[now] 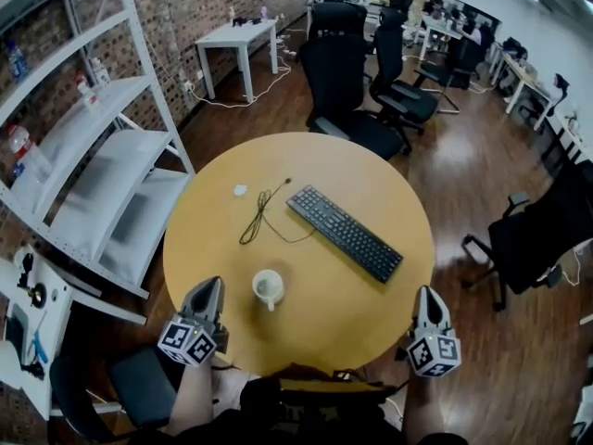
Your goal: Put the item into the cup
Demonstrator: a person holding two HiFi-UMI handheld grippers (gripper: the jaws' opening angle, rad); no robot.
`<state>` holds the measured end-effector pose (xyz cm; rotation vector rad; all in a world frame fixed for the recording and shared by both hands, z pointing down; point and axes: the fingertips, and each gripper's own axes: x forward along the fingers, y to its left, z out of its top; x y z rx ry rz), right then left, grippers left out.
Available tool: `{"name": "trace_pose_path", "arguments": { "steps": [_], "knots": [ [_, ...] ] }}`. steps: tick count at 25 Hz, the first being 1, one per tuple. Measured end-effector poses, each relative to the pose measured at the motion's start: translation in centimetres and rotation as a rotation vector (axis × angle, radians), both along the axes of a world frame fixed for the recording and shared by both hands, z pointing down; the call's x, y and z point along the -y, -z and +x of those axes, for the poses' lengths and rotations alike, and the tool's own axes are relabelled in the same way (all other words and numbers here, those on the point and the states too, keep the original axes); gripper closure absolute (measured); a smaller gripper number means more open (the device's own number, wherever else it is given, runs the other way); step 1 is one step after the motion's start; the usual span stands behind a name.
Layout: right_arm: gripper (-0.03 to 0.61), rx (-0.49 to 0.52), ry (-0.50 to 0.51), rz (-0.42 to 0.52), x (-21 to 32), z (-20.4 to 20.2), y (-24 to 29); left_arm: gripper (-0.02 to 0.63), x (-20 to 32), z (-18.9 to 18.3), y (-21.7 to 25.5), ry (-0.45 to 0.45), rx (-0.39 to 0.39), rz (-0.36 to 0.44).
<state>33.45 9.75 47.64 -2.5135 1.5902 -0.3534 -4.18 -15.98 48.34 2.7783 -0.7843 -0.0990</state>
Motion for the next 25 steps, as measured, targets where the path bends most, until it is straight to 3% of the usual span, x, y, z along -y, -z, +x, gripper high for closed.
{"name": "trace_pose_path", "arguments": {
  "steps": [3, 19, 25],
  "knots": [
    [0.572, -0.001, -0.013, 0.021, -1.0, 0.9, 0.0, 0.621, -0.5, 0.5, 0.0, 0.002, -0.002, 0.000],
    [0.574, -0.024, 0.132, 0.032, 2.8, -0.6, 0.6, 0.621, -2.4, -1.1, 0.0, 0.070, 0.039, 0.008],
    [0.574, -0.037, 0.162, 0.033, 4.3, -1.1, 0.3, 0.621, -2.6, -2.5, 0.1, 0.108, 0.002, -0.002]
  ]
}}
